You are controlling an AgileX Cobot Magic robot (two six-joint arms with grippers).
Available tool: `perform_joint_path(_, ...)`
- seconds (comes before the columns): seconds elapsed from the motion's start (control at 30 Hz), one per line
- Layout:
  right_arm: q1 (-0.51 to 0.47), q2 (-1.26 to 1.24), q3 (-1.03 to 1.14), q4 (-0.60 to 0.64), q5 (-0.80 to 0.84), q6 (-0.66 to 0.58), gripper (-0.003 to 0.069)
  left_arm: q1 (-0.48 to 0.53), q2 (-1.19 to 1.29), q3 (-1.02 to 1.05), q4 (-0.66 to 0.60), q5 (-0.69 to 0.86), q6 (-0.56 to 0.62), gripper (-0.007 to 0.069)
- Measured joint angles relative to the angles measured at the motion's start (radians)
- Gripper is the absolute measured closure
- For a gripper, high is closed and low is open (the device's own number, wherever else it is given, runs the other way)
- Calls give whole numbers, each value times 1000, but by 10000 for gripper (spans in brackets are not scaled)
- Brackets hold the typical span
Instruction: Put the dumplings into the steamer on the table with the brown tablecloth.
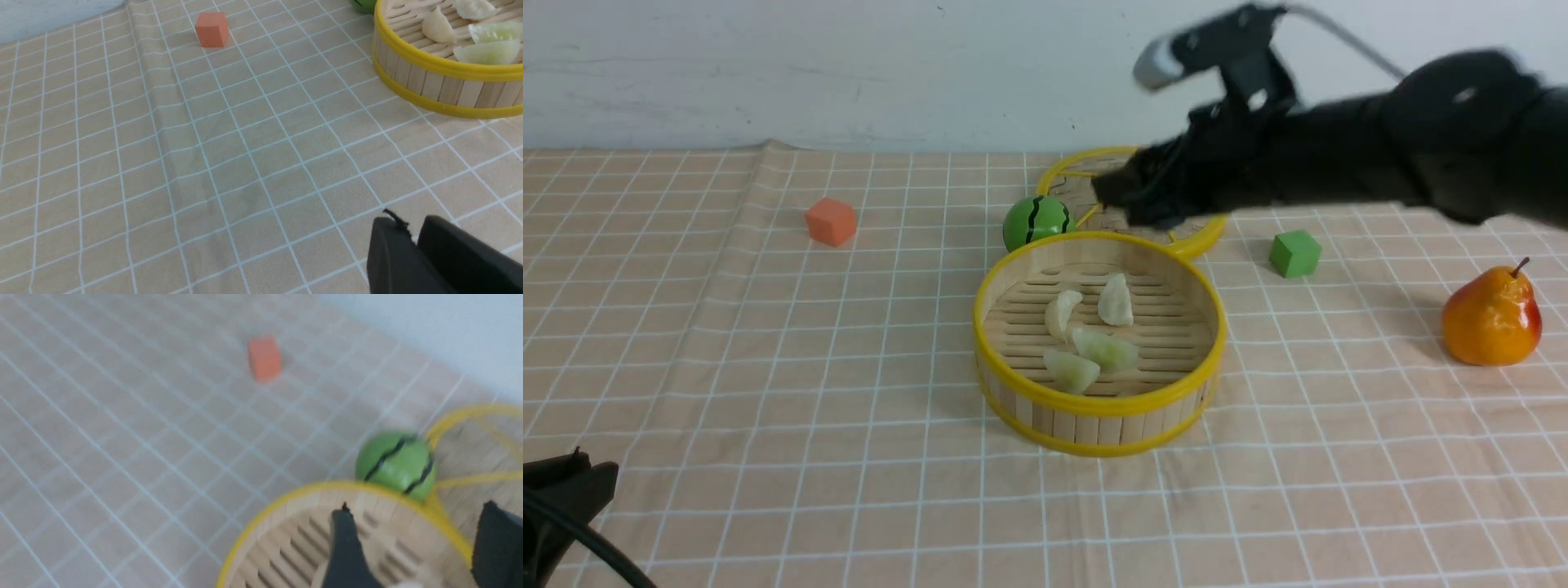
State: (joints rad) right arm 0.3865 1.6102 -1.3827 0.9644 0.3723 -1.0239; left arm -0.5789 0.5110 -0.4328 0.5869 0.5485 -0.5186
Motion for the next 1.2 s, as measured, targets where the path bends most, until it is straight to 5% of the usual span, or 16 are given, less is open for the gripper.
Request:
perform_joint_path(0.3, 0, -523, 43, -353, 114, 58, 669, 0, 0, 0, 0, -1, 0, 533)
perform_joint_path(0.57, 0, -861, 408, -671, 140, 338, 669, 0, 0, 0, 0, -1, 0, 528)
perform_joint_path(0.63, 0, -986, 581, -743, 147, 489, 669, 0, 0, 0, 0, -1, 0, 523)
perform_joint_path(0.97, 0, -1289, 1051, -668, 135, 1083, 662, 0, 0, 0, 0, -1, 0, 515)
perform_joint_path(1.2, 0, -1310, 1174, -720, 125, 1256, 663, 0, 0, 1, 0, -2, 0, 515)
